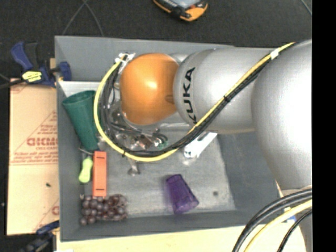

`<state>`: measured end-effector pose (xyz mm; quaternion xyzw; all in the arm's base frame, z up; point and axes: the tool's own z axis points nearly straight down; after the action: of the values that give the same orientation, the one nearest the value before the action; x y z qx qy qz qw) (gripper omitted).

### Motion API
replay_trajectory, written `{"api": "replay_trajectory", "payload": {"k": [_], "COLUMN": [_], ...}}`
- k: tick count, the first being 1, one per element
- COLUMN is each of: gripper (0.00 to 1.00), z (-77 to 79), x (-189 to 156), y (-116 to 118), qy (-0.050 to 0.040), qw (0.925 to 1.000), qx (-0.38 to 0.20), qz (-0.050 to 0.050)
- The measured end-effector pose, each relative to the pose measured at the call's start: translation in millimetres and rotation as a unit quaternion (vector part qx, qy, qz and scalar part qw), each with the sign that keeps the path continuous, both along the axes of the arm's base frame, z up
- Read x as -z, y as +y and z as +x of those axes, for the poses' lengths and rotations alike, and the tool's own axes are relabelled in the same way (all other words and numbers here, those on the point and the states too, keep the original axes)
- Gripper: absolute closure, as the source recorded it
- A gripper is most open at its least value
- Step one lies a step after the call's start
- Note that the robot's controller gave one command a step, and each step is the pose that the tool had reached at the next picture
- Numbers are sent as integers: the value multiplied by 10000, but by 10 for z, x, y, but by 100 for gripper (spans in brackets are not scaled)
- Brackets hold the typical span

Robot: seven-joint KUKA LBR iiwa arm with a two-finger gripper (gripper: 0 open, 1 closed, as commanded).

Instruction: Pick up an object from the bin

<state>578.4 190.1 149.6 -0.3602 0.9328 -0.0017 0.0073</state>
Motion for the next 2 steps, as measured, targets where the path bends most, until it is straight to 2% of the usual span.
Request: {"api": "replay_trajectory", "payload": {"k": [1, 2], "gripper": [0, 0], "z": [-81, 77], "x": [324, 780], "y": [450, 360], "qy": [68, 2], "qw": [9978, 9780], "qx": [660, -2088], "qz": [4, -41]}}
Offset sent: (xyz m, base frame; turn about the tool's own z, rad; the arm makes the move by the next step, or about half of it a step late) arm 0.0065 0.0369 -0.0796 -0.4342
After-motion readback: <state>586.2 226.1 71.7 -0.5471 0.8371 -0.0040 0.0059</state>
